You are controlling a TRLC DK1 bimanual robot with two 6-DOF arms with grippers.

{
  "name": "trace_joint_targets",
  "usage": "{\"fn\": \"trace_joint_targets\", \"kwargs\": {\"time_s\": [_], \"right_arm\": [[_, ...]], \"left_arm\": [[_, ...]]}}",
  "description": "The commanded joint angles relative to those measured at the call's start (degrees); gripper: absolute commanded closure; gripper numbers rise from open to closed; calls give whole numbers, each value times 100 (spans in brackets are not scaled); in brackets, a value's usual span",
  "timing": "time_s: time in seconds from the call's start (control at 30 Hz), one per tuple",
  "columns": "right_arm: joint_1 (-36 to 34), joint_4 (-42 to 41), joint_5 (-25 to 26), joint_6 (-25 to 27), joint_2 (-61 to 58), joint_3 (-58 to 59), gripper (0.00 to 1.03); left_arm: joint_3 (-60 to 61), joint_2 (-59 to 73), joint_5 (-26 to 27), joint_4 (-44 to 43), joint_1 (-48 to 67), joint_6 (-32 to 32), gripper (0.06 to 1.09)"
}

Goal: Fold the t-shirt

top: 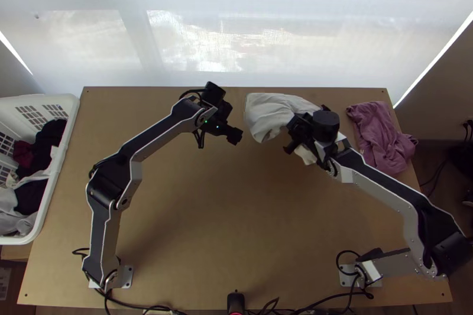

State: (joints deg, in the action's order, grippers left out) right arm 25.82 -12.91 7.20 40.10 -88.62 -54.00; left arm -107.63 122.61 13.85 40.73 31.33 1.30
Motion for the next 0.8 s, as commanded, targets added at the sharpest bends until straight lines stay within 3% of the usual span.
{"fn": "trace_joint_targets", "kwargs": {"time_s": [0.0, 0.3, 0.77], "right_arm": [[-394, 429, 159, -345, 750, -313, 100], [-1774, 790, 124, -371, 1277, -594, 100], [-4296, 1045, -799, -2, 1347, -964, 100]], "left_arm": [[278, -387, -14, 31, -180, 2, 11], [990, -1055, -14, -56, -505, -7, 11], [2247, -2250, -5, -179, -1050, 2, 11]]}}
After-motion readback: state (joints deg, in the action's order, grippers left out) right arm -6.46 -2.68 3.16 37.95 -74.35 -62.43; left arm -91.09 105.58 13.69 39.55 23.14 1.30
